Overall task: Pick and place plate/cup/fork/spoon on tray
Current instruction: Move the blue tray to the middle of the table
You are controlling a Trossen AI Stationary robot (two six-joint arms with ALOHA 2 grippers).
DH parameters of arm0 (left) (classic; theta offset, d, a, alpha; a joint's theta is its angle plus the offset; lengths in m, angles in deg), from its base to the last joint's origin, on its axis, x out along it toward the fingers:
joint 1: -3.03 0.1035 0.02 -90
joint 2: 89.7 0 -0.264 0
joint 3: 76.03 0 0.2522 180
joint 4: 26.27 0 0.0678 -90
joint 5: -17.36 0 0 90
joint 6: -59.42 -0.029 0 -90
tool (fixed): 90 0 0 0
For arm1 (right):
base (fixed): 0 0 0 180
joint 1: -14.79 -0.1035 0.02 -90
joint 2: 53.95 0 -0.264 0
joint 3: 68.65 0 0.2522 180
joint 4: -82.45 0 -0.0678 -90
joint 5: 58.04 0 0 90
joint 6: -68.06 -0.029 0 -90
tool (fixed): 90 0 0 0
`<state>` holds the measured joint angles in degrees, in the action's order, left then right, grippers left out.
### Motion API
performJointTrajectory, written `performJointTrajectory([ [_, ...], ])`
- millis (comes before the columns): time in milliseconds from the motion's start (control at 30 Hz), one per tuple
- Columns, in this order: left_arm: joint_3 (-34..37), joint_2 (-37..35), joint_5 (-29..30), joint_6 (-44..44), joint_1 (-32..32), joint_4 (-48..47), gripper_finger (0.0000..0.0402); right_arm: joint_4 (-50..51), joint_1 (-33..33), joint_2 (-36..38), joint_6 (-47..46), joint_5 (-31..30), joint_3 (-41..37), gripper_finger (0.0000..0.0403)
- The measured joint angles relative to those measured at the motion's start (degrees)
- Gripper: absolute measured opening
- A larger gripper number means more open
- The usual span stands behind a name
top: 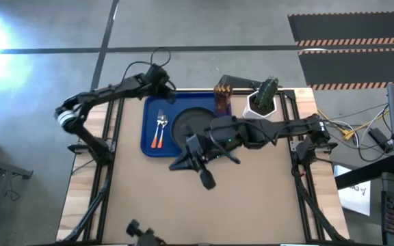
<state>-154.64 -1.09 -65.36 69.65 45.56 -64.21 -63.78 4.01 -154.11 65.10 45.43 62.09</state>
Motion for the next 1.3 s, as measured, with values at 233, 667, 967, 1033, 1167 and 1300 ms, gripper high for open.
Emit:
performJointTrajectory([
  [233, -10.75, 10.54, -2.48, -0.69, 1.76, -0.51, 0.0015, 1.77, -1.82, -0.13, -2.41, -3.12, -0.07, 0.0009],
  [667, -15.68, 22.78, -4.04, -0.70, 3.02, -2.64, 0.0014, 1.99, -2.09, -0.13, -2.48, -4.59, -0.10, 0.0009],
  [967, -14.69, 25.69, -4.18, -1.85, 3.38, -3.35, 0.0014, 1.60, -2.09, -0.13, -2.59, -4.59, -0.10, 0.0009],
  [1033, -14.30, 25.70, -4.17, -1.87, 3.28, -3.72, 0.0014, 1.60, -2.09, -0.13, -2.58, -4.59, -0.10, 0.0009],
  [1167, -14.31, 25.51, -4.17, -2.20, 3.21, -2.81, 0.0014, 1.60, -2.09, -0.15, -2.58, -4.59, -0.10, 0.0009],
  [1300, -16.60, 24.44, -4.15, -2.24, 3.23, -0.01, 0.0014, 1.61, -2.09, -0.14, -2.46, -4.59, -0.12, 0.0009],
])
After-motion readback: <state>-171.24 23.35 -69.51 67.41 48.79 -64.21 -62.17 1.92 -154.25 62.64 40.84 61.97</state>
